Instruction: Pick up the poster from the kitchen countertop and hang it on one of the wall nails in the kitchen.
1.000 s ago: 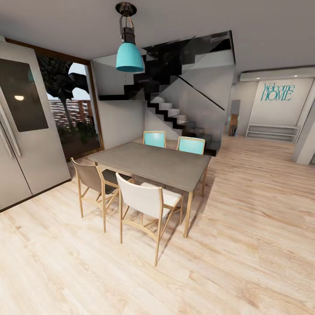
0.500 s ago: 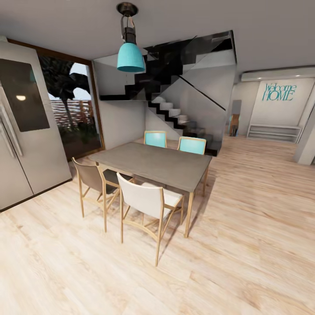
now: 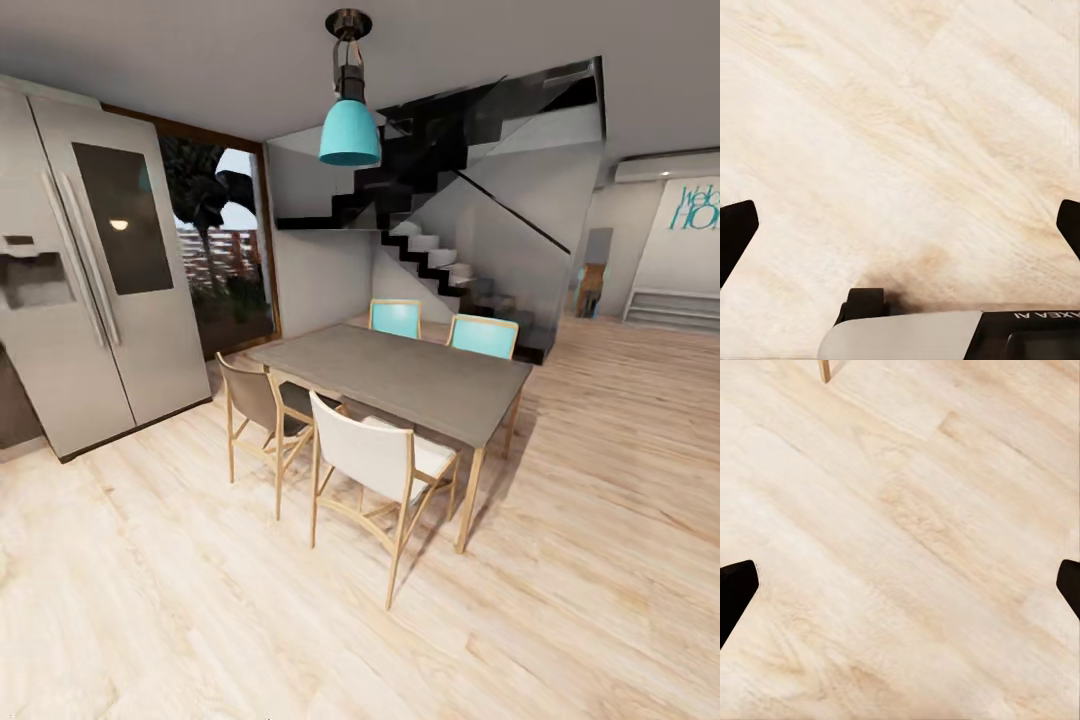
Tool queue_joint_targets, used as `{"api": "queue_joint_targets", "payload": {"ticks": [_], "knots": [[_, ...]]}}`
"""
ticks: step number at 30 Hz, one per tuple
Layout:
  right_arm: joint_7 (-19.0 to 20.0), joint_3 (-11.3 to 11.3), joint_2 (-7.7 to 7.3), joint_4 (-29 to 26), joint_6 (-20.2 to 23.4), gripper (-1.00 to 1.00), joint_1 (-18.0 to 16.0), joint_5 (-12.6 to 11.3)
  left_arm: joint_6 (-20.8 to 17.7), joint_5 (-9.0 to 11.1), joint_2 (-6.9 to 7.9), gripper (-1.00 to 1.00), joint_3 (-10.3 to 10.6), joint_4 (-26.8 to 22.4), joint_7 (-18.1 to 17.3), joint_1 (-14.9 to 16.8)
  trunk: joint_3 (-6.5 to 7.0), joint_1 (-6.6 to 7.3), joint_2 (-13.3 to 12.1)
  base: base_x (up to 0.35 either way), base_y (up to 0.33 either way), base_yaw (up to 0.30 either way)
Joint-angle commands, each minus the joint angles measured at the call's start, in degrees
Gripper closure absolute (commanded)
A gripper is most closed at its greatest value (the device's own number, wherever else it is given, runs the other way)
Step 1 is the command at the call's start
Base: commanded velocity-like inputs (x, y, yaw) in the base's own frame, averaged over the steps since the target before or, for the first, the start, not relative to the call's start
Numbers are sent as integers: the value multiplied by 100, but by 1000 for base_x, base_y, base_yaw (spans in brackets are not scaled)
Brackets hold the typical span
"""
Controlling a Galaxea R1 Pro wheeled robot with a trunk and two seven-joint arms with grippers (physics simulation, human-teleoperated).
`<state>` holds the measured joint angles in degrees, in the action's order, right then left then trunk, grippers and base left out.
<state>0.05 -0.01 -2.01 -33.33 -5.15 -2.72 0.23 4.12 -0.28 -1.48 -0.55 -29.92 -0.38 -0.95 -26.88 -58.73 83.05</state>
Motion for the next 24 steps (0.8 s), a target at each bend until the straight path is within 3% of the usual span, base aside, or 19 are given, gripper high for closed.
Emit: {"api": "queue_joint_targets", "payload": {"ticks": [1, 6, 15, 24], "knots": [[-1, 0, -1, 2, -19, -100, -1, 6, 9, -5, -2, -100, -6, -6, -3, -1, -5, 0, 3, 0, 0, 293], [0, 1, 0, 2, -21, -100, -1, 12, 9, -4, -2, -100, -6, -6, -6, -1, -5, 0, 3, 0, -11, 284], [7, 0, -1, 6, -20, -100, -3, 20, 9, 0, -2, -100, -6, -2, -6, -1, -5, 0, 3, 0, -202, 160], [-4, 8, -1, 10, -21, -100, -3, 21, 9, 1, -2, -100, -6, 3, -4, -1, -5, 0, 3, 0, -28, 279]]}}
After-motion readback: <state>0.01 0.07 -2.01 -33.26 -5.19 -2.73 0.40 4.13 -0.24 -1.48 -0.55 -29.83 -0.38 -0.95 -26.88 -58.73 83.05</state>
